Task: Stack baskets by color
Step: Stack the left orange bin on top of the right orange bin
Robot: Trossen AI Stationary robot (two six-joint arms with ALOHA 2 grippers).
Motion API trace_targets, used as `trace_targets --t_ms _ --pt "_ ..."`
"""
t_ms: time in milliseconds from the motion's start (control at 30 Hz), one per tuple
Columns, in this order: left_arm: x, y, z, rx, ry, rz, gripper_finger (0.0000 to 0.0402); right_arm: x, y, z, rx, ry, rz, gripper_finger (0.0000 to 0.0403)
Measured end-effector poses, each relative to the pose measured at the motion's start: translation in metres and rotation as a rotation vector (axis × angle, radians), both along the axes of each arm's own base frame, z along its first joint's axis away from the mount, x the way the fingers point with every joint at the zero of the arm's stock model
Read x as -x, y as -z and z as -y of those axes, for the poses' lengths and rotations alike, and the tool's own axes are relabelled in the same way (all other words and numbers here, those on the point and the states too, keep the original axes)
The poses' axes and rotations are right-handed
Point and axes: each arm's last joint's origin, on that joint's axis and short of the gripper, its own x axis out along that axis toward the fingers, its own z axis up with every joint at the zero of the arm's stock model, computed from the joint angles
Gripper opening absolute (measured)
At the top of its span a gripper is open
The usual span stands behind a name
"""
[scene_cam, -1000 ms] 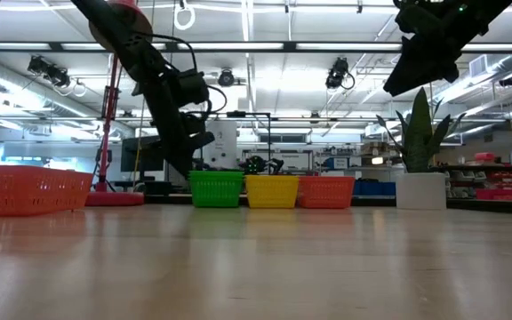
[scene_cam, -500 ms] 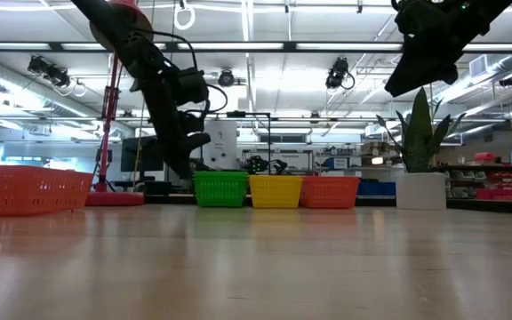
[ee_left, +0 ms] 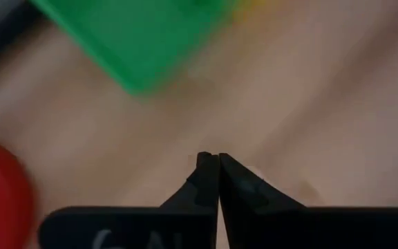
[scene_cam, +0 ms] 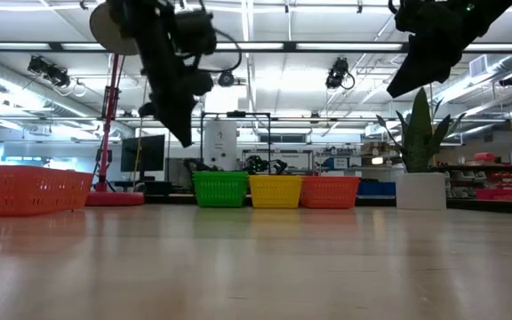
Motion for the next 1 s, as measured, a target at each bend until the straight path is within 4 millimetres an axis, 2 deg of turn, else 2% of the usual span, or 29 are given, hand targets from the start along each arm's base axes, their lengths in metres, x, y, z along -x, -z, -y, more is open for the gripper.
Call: trace_targets --t_ms 133,200,333,467,533,700,867,1000 --pt "-0.006 0.001 0.058 0.090 0.092 -0.059 0.0009 -0.002 0.008 -0.002 0.001 -0.086 -0.018 0.0111" --pt "-0.003 0.004 0.086 0.166 0.151 -0.124 0.0011 -0.003 0.015 -0.003 -0.013 -0.134 -0.019 0.0111" --pt "0.014 0.007 0.136 0.301 0.253 -0.313 0.0020 -0.005 0.028 -0.005 -0.044 -0.193 -0.005 0.0111" --pt "0.040 0.007 0.169 0.306 0.233 -0.528 0.0036 -0.006 0.036 -0.005 -0.056 -0.190 0.016 0.0111" --pt "0.049 0.005 0.180 0.321 0.261 -0.596 0.0055 -0.007 0.036 -0.005 -0.060 -0.187 0.027 0.0111" --pt "0.060 -0.001 0.194 0.304 0.286 -0.576 0.0139 -0.008 0.034 -0.005 -0.059 -0.187 0.052 0.0111" --pt "0.073 0.007 0.187 0.219 0.238 -0.549 0.0228 -0.010 0.032 -0.005 -0.039 -0.165 0.084 0.0111" --pt "0.079 0.027 0.182 0.221 0.257 -0.519 0.0262 -0.011 0.031 -0.005 -0.041 -0.158 0.097 0.0111"
